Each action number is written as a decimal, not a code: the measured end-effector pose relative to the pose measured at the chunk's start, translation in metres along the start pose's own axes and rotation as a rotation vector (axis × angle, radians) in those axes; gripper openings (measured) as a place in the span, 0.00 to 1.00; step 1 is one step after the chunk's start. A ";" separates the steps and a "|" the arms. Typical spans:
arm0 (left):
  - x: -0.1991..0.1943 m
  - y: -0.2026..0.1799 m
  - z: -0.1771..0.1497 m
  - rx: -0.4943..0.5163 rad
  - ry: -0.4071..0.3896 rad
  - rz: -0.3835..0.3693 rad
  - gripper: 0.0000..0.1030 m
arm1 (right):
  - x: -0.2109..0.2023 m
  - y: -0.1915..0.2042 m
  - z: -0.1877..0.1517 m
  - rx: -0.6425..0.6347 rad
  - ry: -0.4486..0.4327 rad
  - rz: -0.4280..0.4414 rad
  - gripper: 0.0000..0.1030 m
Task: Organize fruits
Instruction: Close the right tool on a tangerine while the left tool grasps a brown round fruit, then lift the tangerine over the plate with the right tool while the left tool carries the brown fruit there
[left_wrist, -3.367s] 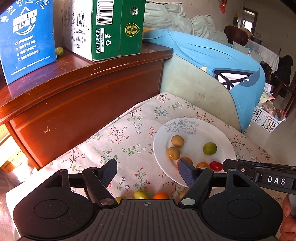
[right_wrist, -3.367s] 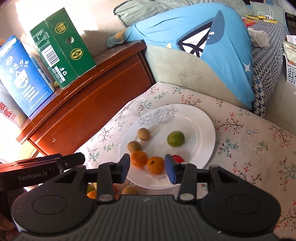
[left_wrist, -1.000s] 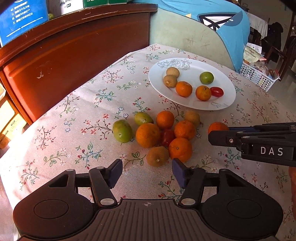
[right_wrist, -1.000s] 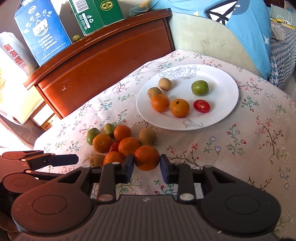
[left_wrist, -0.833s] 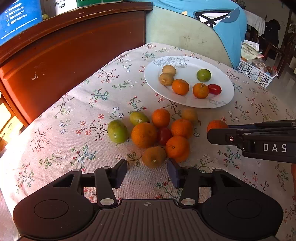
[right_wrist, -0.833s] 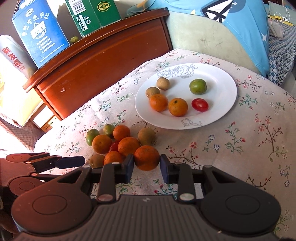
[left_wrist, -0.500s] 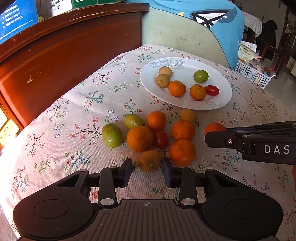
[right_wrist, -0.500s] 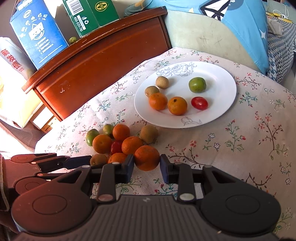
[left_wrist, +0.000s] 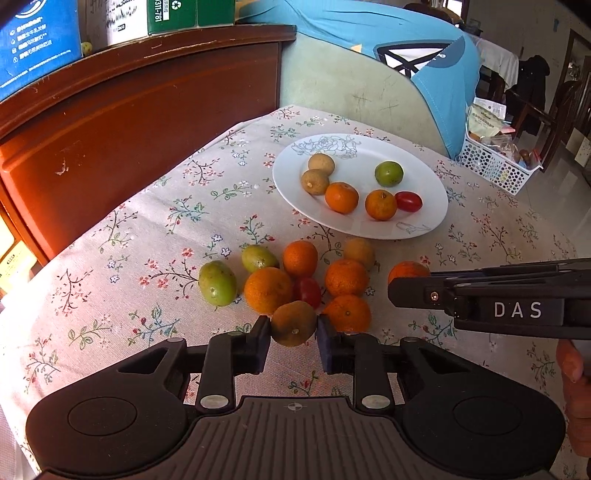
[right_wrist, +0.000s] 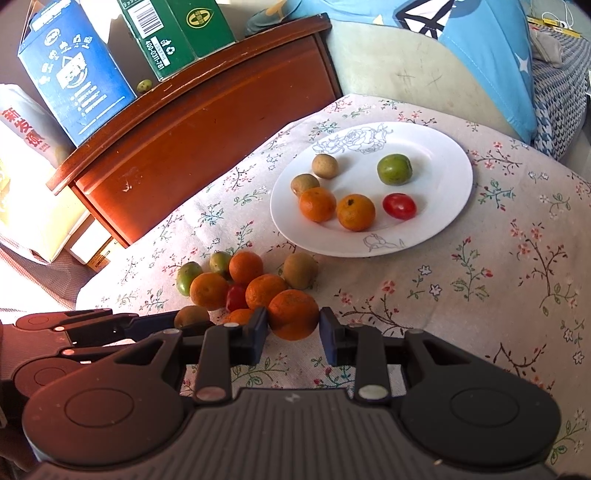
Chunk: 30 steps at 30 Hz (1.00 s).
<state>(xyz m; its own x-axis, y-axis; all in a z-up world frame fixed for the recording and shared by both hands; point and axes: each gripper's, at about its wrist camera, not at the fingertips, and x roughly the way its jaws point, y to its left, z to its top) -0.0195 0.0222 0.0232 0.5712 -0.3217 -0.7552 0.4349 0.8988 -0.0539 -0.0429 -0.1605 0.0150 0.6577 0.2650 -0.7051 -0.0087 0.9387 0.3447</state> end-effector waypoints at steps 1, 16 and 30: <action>-0.002 -0.001 0.001 -0.001 -0.006 -0.003 0.24 | 0.000 0.000 0.000 0.000 0.001 0.001 0.30; -0.031 -0.006 0.030 -0.035 -0.137 -0.014 0.24 | -0.027 -0.003 0.022 0.024 -0.082 0.031 0.30; -0.030 -0.022 0.073 0.000 -0.216 -0.024 0.24 | -0.045 -0.014 0.063 -0.020 -0.161 0.014 0.30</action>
<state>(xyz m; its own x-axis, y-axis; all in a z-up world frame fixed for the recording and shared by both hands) 0.0041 -0.0093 0.0947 0.6967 -0.3989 -0.5962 0.4501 0.8903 -0.0697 -0.0246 -0.1993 0.0813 0.7694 0.2405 -0.5917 -0.0321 0.9398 0.3402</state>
